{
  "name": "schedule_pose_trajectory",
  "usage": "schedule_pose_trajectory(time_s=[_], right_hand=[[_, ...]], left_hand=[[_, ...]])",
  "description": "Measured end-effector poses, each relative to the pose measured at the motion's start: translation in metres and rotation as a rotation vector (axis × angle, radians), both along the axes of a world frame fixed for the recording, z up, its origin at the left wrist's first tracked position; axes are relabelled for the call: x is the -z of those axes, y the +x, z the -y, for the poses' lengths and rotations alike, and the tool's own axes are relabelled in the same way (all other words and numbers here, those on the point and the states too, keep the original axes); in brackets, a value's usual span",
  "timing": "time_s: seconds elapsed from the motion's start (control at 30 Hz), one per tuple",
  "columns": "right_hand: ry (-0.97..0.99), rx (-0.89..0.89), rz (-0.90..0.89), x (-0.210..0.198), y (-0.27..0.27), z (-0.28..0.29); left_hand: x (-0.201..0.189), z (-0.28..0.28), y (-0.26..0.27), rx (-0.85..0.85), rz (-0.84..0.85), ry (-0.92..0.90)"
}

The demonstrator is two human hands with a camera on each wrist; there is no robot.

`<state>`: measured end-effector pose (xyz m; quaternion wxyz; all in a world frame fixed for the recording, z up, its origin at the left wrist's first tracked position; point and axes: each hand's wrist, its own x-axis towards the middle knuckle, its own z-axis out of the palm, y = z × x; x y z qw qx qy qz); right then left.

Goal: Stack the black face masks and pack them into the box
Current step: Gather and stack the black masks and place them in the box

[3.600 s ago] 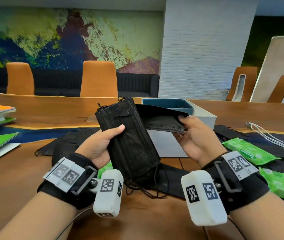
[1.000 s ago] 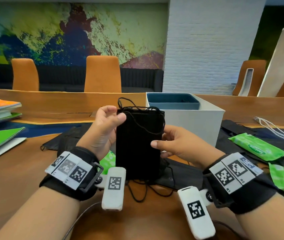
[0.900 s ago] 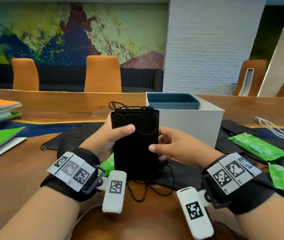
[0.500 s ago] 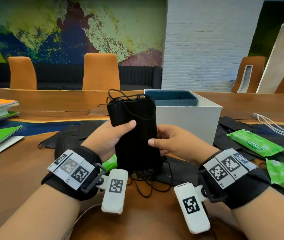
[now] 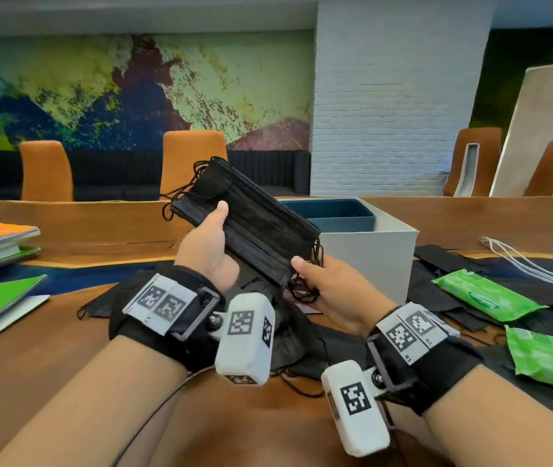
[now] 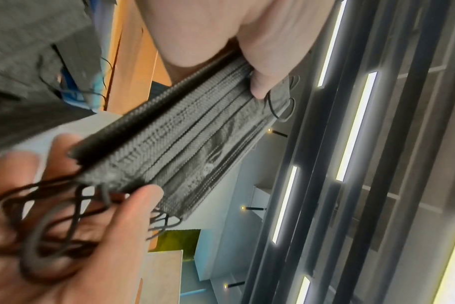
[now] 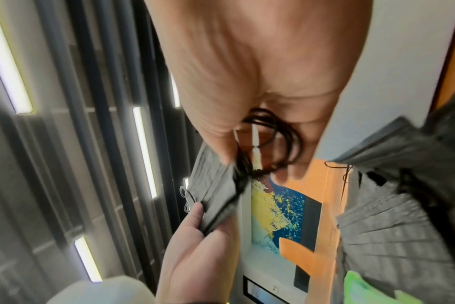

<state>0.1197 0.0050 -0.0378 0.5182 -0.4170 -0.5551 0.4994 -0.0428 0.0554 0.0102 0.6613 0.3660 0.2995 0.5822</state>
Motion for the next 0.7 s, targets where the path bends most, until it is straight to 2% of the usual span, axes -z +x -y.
schedule_pose_trajectory(time_s=[0.1, 0.2, 0.33, 0.57, 0.63, 0.7], right_hand=[[0.053, 0.093, -0.249, -0.019, -0.003, 0.000], [0.084, 0.227, -0.297, -0.040, 0.004, -0.001], [0.036, 0.377, -0.323, -0.067, 0.032, 0.000], [-0.077, 0.479, -0.311, -0.107, 0.082, -0.014], [-0.081, 0.491, -0.335, -0.120, 0.097, -0.022], [-0.093, 0.513, -0.338, -0.131, 0.113, -0.032]], left_hand=[[-0.018, 0.005, 0.019, -0.005, 0.067, 0.056], [-0.026, 0.009, 0.034, 0.035, 0.027, 0.109], [-0.029, 0.003, 0.036, 0.070, -0.226, 0.230], [-0.038, -0.014, 0.037, 0.100, -0.672, 0.361], [-0.037, -0.023, 0.043, 0.142, -0.805, 0.338], [-0.027, -0.039, 0.049, 0.155, -0.868, 0.225]])
